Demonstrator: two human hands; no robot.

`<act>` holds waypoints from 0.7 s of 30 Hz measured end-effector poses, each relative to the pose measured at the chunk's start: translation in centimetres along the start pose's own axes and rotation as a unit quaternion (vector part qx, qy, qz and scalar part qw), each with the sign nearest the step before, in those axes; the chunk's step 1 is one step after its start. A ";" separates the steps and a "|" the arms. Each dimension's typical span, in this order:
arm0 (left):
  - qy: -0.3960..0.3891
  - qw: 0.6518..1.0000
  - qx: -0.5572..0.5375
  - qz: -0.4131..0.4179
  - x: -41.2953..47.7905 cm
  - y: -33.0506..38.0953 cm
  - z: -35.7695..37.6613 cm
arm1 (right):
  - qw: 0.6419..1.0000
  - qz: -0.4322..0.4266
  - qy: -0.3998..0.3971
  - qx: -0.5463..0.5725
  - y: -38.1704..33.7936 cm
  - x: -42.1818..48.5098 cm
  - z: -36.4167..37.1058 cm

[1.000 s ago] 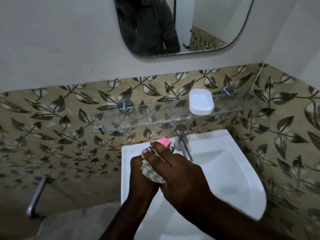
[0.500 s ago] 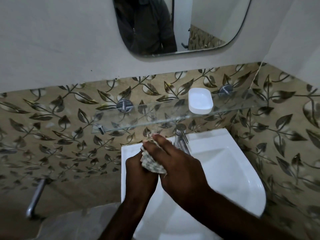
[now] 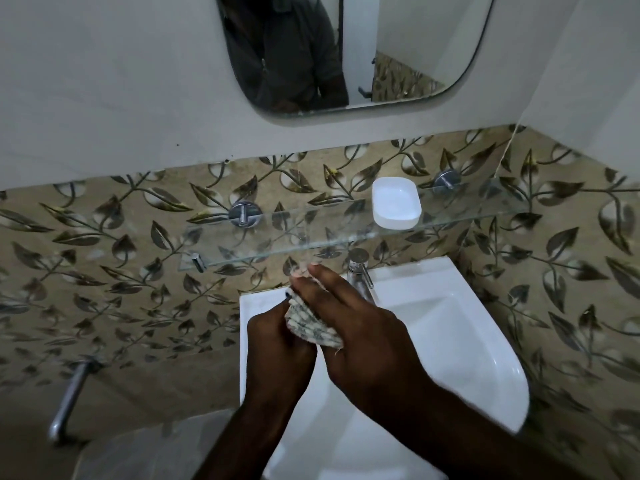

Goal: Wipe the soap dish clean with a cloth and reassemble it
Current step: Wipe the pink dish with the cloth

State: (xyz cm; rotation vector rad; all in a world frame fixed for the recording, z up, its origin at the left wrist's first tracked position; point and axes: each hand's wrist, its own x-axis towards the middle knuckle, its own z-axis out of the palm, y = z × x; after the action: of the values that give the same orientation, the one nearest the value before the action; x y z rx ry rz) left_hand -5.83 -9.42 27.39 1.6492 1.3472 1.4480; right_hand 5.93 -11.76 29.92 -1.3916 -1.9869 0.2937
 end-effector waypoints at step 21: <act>0.030 0.998 -0.047 -0.027 -0.6 0.2 0.3 | 0.983 0.058 -0.028 0.172 2.0 1.7 -0.2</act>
State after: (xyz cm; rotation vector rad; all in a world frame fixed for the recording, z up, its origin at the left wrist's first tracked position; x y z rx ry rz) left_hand -5.41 -10.01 27.21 1.5100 1.3242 1.5179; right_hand 7.23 -9.48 29.69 -1.2850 -1.7965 0.7000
